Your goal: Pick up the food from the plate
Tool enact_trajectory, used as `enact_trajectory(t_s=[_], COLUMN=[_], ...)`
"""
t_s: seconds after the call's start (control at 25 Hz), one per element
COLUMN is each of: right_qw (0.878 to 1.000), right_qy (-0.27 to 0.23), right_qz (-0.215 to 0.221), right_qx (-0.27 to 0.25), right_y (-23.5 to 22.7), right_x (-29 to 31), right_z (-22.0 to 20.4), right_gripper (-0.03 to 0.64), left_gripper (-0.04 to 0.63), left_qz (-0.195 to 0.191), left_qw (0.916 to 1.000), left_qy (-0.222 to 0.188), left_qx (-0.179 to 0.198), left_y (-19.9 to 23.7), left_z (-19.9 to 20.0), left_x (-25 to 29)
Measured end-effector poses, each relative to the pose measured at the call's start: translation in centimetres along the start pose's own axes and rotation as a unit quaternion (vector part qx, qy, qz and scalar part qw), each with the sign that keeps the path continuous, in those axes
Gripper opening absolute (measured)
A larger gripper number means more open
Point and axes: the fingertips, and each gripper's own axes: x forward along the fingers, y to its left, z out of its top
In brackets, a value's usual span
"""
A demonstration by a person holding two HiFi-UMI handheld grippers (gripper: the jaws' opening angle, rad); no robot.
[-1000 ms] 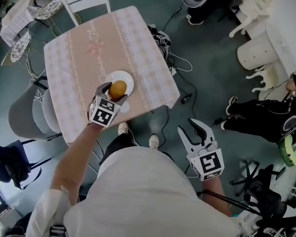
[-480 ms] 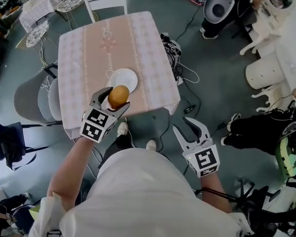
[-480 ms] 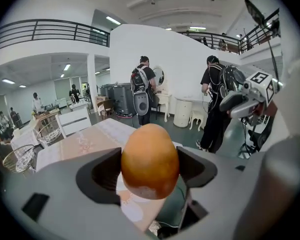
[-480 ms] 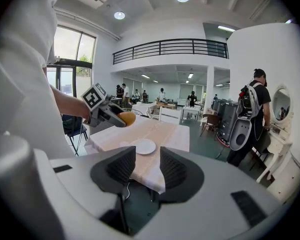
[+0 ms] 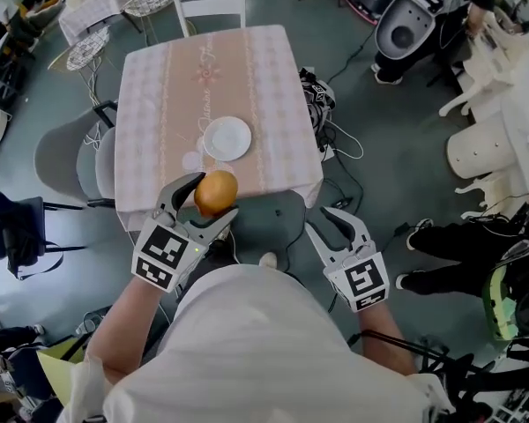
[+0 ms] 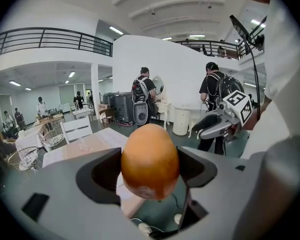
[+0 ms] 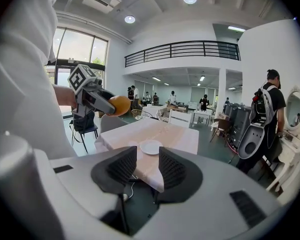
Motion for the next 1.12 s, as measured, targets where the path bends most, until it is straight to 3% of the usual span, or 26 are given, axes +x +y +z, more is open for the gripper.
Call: enact_trajectory(t_s=[0.52,1.12], right_qw=[0.999,0.998], right_qy=[0.008,0.006], right_qz=[0.033,0.048], right_qx=[-0.019,-0.036], right_y=[1.8,3.3], right_x=[-0.9,-0.7], right_z=[-1.2,-0.7], right_gripper=[0.110,0.058], left_gripper=[0.358,0.357], left_qz=[0.012,0.011], left_qw=[0.9997,0.9998], left_qy=[-0.022,-0.017], left_qx=[-0.001,-0.001], left_y=[-4.9,-5.7], left_z=[1.1,0.3], left_x=[-4.0,-4.8])
